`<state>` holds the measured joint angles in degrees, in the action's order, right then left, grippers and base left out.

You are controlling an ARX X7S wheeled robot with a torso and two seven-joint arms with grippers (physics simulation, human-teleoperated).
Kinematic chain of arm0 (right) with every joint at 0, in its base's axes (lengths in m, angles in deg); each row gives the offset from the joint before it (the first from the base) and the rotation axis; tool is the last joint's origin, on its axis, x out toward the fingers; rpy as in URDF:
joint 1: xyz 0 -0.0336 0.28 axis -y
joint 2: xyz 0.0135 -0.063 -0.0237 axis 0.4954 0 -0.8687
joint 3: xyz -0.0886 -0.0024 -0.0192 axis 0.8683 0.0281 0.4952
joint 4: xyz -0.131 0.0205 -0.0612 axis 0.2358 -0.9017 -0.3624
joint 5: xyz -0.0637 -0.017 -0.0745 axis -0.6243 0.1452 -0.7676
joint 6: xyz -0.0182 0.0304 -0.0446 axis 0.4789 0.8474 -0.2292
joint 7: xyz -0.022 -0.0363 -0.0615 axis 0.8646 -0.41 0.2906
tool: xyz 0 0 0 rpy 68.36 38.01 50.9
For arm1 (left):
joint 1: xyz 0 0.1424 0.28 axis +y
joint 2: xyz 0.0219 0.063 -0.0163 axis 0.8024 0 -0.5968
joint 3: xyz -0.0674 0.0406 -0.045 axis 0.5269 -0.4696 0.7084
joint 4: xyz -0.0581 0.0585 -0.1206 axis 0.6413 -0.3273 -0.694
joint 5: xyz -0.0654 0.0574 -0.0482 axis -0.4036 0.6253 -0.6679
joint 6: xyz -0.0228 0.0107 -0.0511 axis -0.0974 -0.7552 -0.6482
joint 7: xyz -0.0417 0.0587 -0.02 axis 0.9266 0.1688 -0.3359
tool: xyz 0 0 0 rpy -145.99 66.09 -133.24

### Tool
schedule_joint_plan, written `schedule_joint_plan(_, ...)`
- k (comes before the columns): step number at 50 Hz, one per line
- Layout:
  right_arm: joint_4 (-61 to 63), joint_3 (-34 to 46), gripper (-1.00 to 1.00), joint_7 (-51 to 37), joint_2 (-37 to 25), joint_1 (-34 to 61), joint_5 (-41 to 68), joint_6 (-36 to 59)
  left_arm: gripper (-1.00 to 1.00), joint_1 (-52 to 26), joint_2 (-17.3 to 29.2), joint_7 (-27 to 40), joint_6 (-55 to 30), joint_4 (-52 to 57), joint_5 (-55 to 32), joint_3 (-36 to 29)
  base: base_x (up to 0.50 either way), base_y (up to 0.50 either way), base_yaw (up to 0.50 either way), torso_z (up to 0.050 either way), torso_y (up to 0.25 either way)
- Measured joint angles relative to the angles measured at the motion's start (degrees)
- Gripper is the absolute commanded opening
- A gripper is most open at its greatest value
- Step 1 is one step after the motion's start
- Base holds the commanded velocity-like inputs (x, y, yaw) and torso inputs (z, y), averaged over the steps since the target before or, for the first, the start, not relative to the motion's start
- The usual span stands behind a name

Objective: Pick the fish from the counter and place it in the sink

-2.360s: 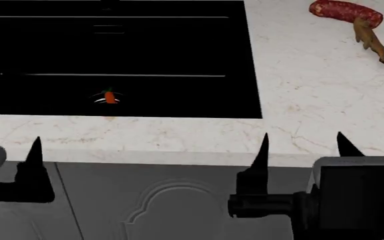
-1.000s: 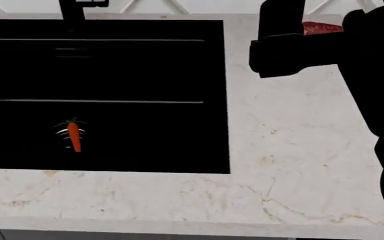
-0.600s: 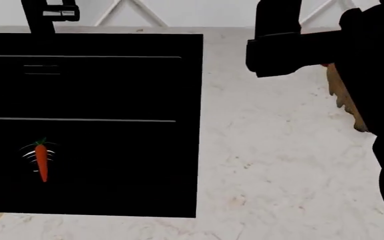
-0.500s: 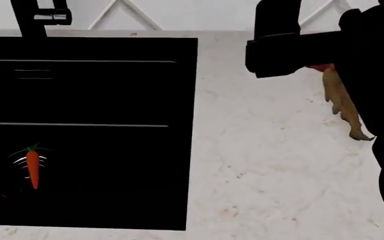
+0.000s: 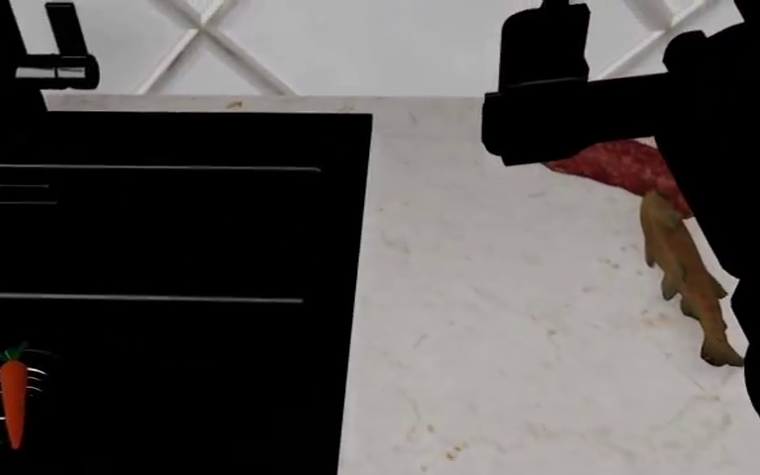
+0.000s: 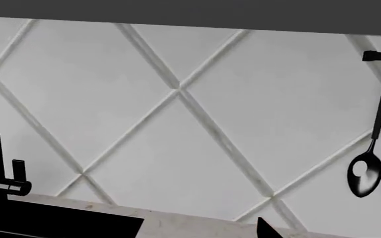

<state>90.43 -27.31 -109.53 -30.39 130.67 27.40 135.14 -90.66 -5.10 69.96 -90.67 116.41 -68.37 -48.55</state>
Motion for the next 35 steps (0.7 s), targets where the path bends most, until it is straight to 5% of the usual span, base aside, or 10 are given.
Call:
schedule_joint_plan(25,-0.9,1.1,1.00,-1.3,-1.0,-0.1,1.2,-1.4,1.00,-0.5,0.3,1.2,0.3,-0.6,-1.4,0.1,0.01,0.13,0.00,0.000,0.000)
schedule_joint_plan(35,-0.8,1.0,1.00,-1.5,-1.3,-0.5,1.7,-2.3,1.00,-0.6,0.3,1.6,0.4,-0.6,-2.2,0.1,0.13,-0.36,0.00,0.000,0.000)
